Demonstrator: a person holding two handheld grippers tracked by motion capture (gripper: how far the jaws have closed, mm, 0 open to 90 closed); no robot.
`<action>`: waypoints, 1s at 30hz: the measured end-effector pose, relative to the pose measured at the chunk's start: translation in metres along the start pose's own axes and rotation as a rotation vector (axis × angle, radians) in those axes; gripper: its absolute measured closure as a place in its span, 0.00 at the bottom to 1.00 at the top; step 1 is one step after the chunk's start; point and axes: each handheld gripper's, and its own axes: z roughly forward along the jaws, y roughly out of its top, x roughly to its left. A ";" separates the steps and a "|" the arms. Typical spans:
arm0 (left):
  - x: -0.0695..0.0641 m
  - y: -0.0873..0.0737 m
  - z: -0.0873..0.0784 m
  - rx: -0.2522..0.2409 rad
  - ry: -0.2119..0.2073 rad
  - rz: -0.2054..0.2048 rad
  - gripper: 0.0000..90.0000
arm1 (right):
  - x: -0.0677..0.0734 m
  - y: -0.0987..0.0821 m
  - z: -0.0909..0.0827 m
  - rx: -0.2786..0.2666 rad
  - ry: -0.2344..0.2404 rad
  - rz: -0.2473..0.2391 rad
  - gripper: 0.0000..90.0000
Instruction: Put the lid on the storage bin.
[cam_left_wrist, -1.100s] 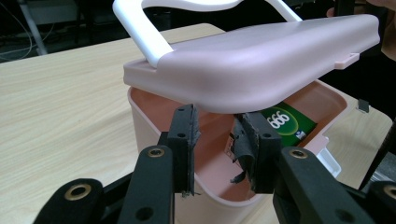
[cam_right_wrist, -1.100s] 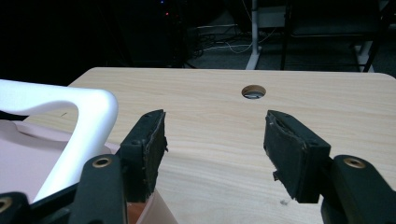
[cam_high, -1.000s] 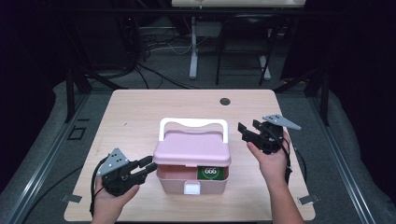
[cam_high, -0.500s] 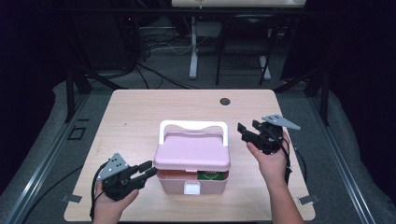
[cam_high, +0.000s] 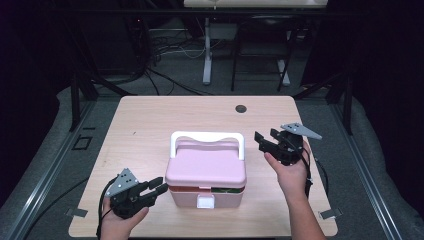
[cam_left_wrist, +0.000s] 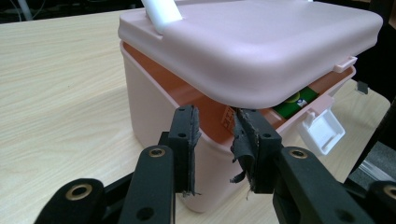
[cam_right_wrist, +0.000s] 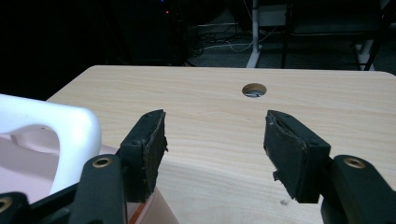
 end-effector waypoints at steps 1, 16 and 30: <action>0.000 -0.001 0.000 0.003 -0.001 -0.001 0.76 | 0.000 0.000 0.000 -0.001 -0.001 -0.001 0.43; 0.004 -0.012 0.001 0.029 0.013 -0.030 0.76 | 0.000 0.000 -0.001 -0.007 -0.003 0.000 0.43; 0.018 -0.017 0.000 -0.002 0.047 -0.088 0.75 | 0.001 0.000 -0.001 -0.007 -0.002 -0.003 0.43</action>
